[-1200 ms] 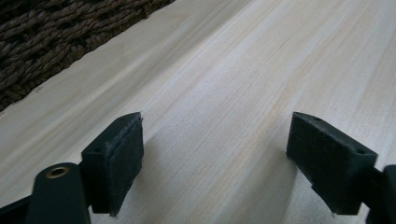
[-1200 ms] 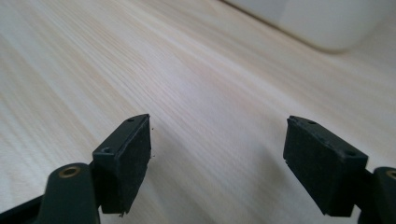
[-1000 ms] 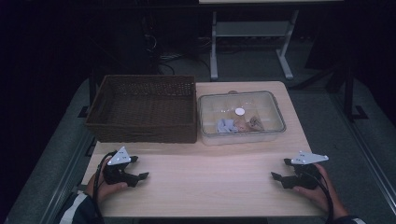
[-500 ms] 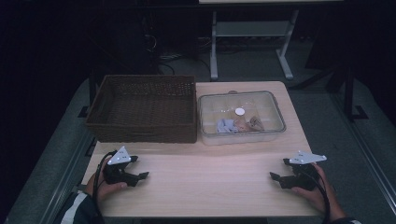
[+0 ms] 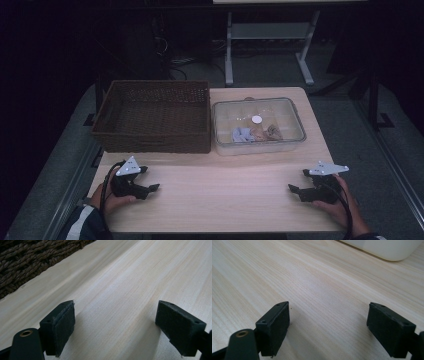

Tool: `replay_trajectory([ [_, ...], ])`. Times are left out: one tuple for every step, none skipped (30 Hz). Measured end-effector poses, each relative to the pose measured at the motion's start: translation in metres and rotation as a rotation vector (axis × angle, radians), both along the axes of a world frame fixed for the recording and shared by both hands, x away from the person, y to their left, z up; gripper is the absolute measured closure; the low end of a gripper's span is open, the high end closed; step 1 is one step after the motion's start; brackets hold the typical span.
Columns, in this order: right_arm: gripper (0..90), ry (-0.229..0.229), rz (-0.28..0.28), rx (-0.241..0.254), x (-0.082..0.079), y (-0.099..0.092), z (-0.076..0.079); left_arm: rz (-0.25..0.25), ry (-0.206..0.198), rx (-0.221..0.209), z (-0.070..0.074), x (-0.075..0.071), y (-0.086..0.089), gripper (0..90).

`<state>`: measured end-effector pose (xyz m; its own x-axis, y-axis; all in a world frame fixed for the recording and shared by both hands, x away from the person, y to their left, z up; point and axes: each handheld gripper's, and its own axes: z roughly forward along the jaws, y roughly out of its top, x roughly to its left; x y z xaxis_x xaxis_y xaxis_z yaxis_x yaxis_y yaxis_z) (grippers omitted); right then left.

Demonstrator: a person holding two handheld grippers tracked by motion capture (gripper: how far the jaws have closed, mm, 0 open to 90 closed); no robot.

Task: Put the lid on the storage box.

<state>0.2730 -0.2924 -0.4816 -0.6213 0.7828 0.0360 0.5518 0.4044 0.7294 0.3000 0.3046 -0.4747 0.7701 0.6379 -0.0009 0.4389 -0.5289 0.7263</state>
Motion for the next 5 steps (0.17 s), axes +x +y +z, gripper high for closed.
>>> replay_trajectory([
  [17.9, 0.001, -0.001, 0.001, -0.0001, 0.0001, 0.0001, 0.001, 0.000, -0.001, -0.0001, 0.0000, -0.0001, 15.3],
  [17.8, 0.000, 0.000, 0.000, 0.0000, 0.0000, 0.0000, 0.001, -0.001, -0.002, -0.0001, 0.0000, -0.0001, 15.3],
  [17.8, 0.001, -0.001, 0.000, -0.0001, 0.0001, 0.0001, 0.001, -0.001, -0.001, -0.0001, 0.0000, -0.0001, 15.2],
  [17.9, 0.000, 0.000, -0.001, 0.0001, -0.0001, 0.0000, 0.001, -0.001, -0.002, -0.0001, 0.0000, -0.0001, 15.2],
  [17.9, 0.000, 0.000, -0.001, 0.0001, -0.0001, 0.0000, 0.001, -0.001, -0.002, -0.0001, 0.0000, -0.0001, 15.2],
])
